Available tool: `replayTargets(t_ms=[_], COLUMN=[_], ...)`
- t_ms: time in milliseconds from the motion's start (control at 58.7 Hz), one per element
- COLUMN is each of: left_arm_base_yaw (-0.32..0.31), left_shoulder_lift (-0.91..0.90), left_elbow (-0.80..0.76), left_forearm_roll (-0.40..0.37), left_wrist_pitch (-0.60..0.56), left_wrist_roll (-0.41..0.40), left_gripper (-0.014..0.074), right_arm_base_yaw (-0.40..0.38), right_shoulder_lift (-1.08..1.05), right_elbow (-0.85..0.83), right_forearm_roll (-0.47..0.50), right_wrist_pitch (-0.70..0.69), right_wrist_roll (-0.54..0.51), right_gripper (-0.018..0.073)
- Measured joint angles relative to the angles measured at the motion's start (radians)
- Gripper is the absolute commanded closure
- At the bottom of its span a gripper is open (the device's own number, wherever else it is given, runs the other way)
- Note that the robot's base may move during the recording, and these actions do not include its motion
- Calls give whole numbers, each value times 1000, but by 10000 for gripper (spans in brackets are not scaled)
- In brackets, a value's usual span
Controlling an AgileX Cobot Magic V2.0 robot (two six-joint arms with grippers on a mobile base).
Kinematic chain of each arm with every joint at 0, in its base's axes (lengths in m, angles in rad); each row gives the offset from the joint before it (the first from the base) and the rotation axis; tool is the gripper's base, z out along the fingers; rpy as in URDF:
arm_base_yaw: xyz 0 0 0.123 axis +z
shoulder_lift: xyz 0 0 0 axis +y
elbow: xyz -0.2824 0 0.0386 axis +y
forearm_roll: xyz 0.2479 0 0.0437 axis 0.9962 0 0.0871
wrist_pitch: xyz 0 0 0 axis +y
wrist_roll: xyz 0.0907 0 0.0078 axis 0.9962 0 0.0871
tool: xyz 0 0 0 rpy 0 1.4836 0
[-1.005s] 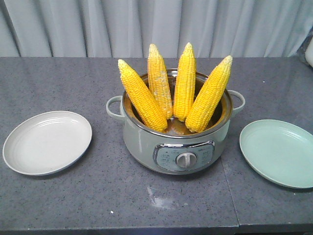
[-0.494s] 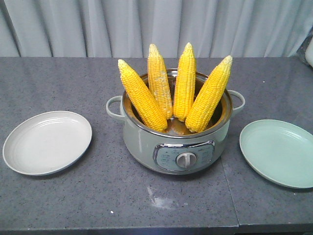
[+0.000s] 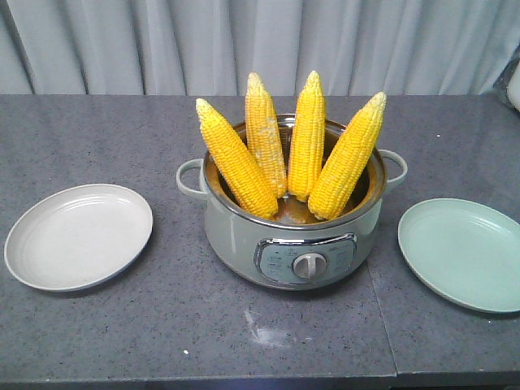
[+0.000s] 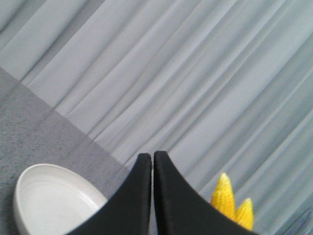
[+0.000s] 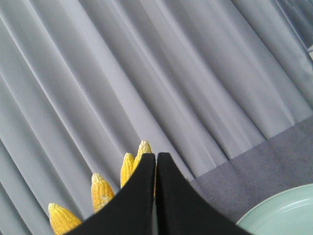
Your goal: Distribute corn equally
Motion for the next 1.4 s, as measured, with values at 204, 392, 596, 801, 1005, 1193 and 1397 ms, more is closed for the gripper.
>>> replayTargets(t_ms=[204,392,596,801,1005,1193,1397], left_arm_base_yaw=[0,0,0,-40,-187,-261,-274], left_shoulder_lift=[0,41,220,414,600,763,907], left_elbow=[-113,-340,-546,-676,-801,-889,-930], left_forearm_roll=[160,470,520,480,290,54,-119], left_wrist_pitch=[-49,50,266,369,458,530,536], left_wrist_roll=[-110,-125,-123,-36,234,467,617], left_gripper=[603,601,594,575,441,185,61], right_arm_base_yaw=[0,1,111,296,360,361,361], right_shoulder_lift=[55,237,459,656,775,791,796], right_elbow=[-233,-443,-569,-633,-656,-656,-659], right_forearm_roll=[-204,-373,-561,-705,-725,-725,-725], right_wrist_pitch=[129,170,170,170,185,246,255], right_wrist_roll=[64,123,132,133,133,125,130], right_gripper=[561,560,549,419,55,-127,-113])
